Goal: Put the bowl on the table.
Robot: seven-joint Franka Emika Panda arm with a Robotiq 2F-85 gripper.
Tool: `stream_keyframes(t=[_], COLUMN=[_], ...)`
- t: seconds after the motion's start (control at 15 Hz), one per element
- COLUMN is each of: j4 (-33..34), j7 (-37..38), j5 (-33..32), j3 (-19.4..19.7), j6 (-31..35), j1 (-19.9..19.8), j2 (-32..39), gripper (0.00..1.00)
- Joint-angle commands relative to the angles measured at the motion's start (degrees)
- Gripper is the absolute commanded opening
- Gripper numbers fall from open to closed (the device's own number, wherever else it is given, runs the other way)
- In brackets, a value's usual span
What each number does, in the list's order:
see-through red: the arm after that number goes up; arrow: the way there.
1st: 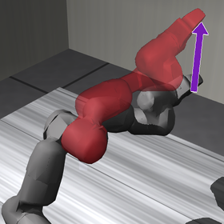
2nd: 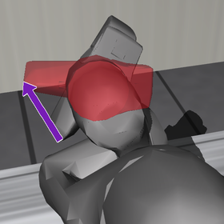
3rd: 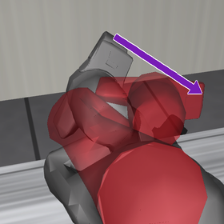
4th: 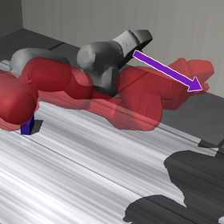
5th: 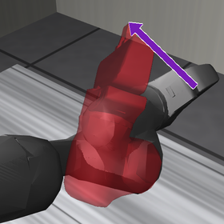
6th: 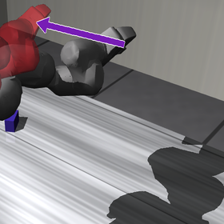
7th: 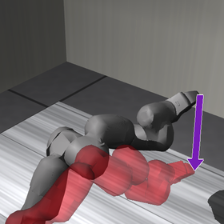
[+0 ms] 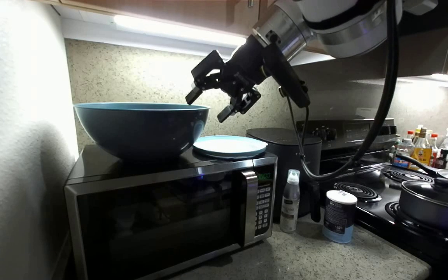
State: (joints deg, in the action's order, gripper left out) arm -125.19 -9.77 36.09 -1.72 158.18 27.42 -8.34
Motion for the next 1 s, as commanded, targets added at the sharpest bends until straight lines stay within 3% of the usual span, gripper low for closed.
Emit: stream_keyframes(t=[0.0,0.27,0.53,0.6,0.73,0.93], j4=[2.9,5.1,5.6,5.3,4.6,4.0], j7=[-1.4,-1.1,-0.1,0.0,-0.3,-0.1], j5=[4.0,6.9,6.2,6.3,6.4,5.6], j3=[0.6,0.7,0.8,0.9,0.9,0.9], j6=[1.8,6.6,5.9,5.6,5.2,5.4], j1=[0.5,0.2,-0.2,-0.2,-0.2,-0.2], j2=[4.0,7.4,8.2,7.9,6.9,6.2], gripper=[1.00,1.00,1.00,0.75,0.68,0.47])
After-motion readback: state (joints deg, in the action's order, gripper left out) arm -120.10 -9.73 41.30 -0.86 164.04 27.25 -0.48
